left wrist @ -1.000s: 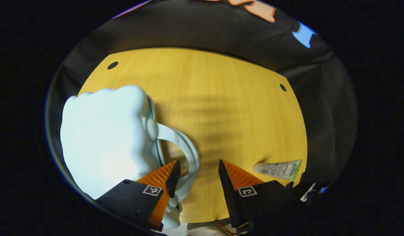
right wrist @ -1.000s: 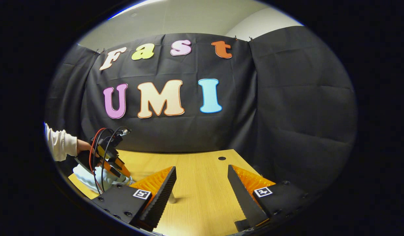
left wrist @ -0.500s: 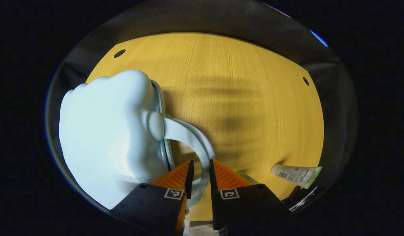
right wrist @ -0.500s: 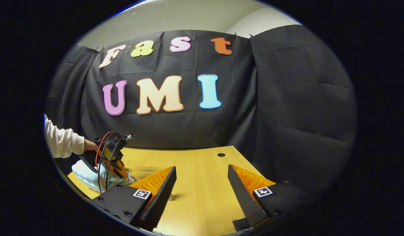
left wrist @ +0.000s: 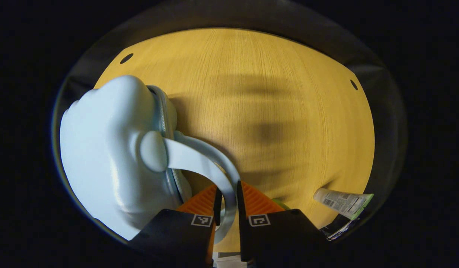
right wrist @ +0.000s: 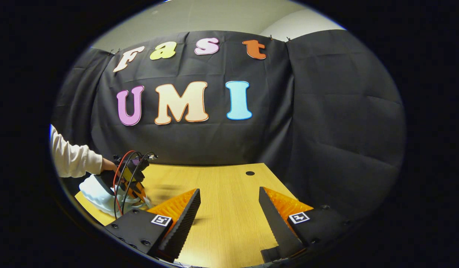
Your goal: First open the suitcase, pack the skin care products into it, and then close the suitcase.
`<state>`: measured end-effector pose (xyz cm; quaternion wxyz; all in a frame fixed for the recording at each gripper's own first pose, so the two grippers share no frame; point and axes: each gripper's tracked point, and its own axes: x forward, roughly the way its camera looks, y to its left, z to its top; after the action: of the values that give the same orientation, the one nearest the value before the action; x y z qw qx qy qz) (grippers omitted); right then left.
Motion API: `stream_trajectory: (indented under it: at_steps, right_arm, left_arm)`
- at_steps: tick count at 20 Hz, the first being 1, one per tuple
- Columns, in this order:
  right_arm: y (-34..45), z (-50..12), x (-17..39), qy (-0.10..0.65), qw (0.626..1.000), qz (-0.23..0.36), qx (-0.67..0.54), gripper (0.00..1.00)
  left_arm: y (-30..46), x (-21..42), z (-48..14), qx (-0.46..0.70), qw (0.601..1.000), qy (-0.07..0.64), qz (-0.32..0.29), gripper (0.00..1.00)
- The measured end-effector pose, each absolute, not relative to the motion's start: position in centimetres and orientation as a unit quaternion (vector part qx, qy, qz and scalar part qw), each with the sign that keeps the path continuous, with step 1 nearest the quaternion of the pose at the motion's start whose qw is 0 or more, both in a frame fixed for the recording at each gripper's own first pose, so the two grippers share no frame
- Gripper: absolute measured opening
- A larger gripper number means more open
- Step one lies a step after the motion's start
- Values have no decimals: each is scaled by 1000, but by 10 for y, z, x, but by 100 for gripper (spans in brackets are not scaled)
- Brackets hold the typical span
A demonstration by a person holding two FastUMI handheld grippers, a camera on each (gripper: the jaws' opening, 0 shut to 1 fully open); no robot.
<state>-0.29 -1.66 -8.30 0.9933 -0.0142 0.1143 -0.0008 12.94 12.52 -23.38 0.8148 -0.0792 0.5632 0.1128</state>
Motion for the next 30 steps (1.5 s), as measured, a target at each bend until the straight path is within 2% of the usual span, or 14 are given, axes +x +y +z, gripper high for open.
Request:
stream_trajectory:
  at_steps: [7,10,18,30]
  right_arm:
    - [-11,-86,3,117,993,3,-12,98]
    - [-4,-86,5,115,993,10,-15,96]
    - [14,-86,11,111,993,32,-14,98]
    - [38,-89,13,112,992,62,-7,98]
  left_arm:
    - [123,128,-233,-97,808,571,108,6]
    - [122,130,-228,-94,816,562,100,2]
    - [110,125,-195,-102,830,545,62,1]
    - [125,106,-127,-112,878,464,25,2]
